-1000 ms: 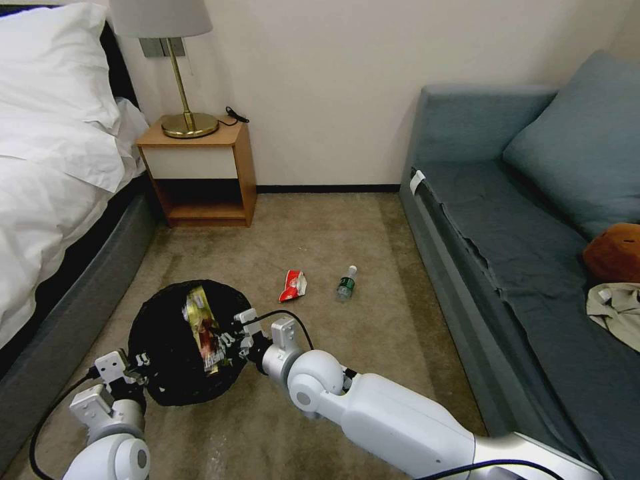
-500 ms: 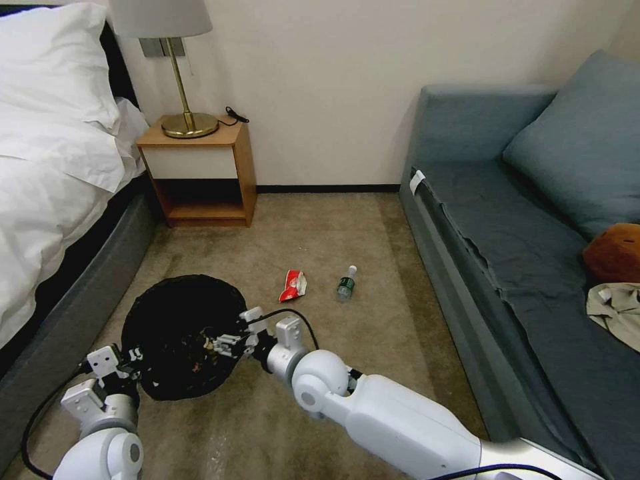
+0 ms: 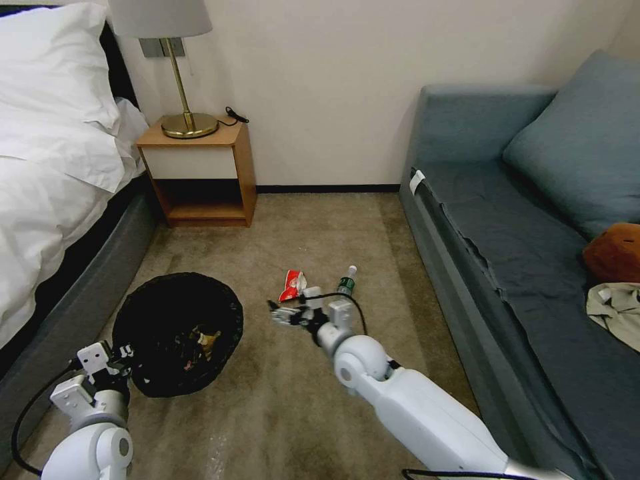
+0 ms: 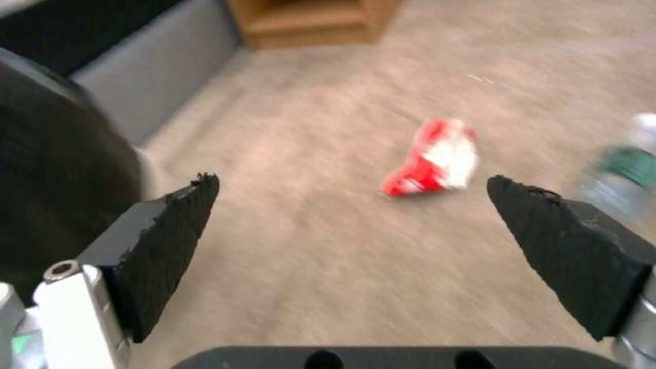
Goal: Pick up the trash bin, then pick up the garbage on the floor and place it into the trash bin.
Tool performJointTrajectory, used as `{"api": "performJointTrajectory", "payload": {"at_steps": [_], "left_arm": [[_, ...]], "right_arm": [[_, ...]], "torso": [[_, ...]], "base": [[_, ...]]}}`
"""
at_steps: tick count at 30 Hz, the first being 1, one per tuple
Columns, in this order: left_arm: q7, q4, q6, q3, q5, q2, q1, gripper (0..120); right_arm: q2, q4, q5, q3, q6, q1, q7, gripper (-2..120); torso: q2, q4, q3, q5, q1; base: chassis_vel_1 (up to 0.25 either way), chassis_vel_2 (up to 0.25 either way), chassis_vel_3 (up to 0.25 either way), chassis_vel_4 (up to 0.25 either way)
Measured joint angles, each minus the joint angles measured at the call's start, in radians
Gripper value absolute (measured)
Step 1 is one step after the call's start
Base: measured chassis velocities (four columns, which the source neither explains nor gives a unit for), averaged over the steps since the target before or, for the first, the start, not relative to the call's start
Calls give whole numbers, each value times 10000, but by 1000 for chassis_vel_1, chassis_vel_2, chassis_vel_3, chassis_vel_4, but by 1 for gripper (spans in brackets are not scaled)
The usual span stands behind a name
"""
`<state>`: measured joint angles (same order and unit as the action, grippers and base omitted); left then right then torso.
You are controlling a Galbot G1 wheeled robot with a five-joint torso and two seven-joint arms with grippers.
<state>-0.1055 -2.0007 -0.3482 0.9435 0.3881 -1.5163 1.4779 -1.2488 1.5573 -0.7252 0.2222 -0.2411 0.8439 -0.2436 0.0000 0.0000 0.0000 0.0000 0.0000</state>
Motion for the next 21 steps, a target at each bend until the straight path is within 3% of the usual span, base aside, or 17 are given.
{"api": "performJointTrajectory", "payload": {"at_steps": [11, 14, 21], "left_arm": [[-16, -435, 53, 217, 242, 226, 236, 2], [17, -658, 226, 305, 179, 341, 537, 2], [27, -671, 229, 324, 186, 380, 548, 2]], "right_arm": [[-88, 119, 1244, -1697, 159, 1728, -35, 100], [-141, 273, 1543, -2391, 188, 2393, 124, 100], [-273, 87, 1813, -2526, 249, 2618, 337, 100]], "torso": [[0, 0, 0, 1, 0], [0, 0, 0, 0, 0], [0, 0, -1, 0, -1]], "base": [[0, 0, 0, 0], [0, 0, 0, 0], [0, 0, 0, 0]]}}
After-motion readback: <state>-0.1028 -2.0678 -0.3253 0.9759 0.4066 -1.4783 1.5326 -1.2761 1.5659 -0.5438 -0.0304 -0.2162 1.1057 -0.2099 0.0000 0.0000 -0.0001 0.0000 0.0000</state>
